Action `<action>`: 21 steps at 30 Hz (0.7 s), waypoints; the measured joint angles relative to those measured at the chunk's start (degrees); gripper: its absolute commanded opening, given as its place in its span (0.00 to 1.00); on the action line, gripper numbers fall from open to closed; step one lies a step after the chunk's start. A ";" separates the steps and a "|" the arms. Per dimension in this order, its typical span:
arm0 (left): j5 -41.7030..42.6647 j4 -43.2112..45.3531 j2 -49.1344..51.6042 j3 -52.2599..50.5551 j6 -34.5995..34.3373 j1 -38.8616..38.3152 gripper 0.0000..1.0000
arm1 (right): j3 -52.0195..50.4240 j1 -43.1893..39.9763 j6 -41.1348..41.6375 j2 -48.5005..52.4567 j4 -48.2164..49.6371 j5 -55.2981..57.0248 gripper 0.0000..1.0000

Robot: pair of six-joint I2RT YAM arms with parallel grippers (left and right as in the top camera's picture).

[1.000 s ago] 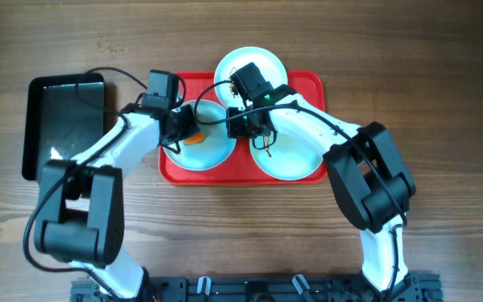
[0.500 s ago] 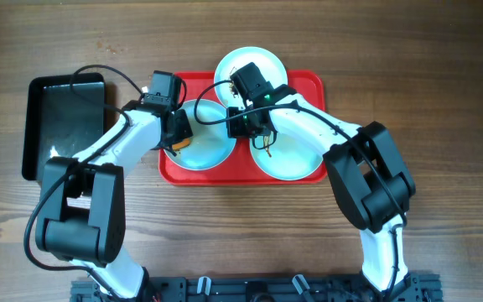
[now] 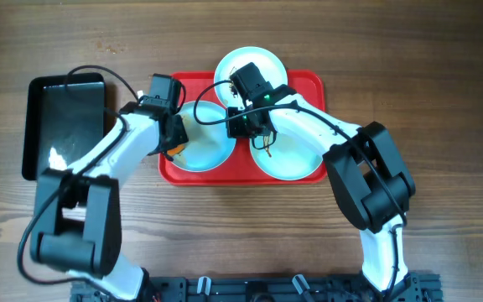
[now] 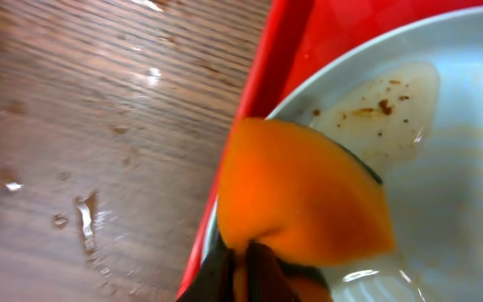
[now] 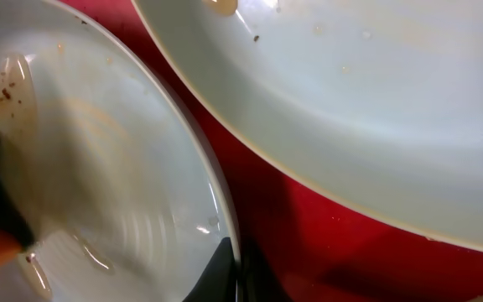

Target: Clean dirty plates on tray and stack at the side

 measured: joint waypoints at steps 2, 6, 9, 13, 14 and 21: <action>-0.70 -0.22 -1.92 -0.20 0.00 0.04 0.04 | 0.00 0.00 0.00 0.00 -0.02 0.02 0.04; -2.21 -0.35 -5.57 -0.24 0.00 0.50 0.04 | 0.00 -0.02 0.00 0.00 0.00 0.04 0.04; -2.84 -0.37 -7.23 -0.24 0.00 0.59 0.04 | 0.00 -0.02 -0.02 0.00 0.00 0.07 0.04; -3.02 -0.87 -8.59 -0.24 -0.70 0.94 0.04 | 0.00 -0.02 -1.14 0.00 -0.02 0.00 0.04; -3.04 -1.57 -8.98 -0.24 -1.14 1.46 0.04 | 0.00 -0.02 -1.33 0.00 -0.04 -0.04 0.04; -2.99 -6.32 -14.67 -0.50 -3.98 7.28 0.04 | 0.13 -0.11 -2.64 -0.24 -2.91 -0.76 0.04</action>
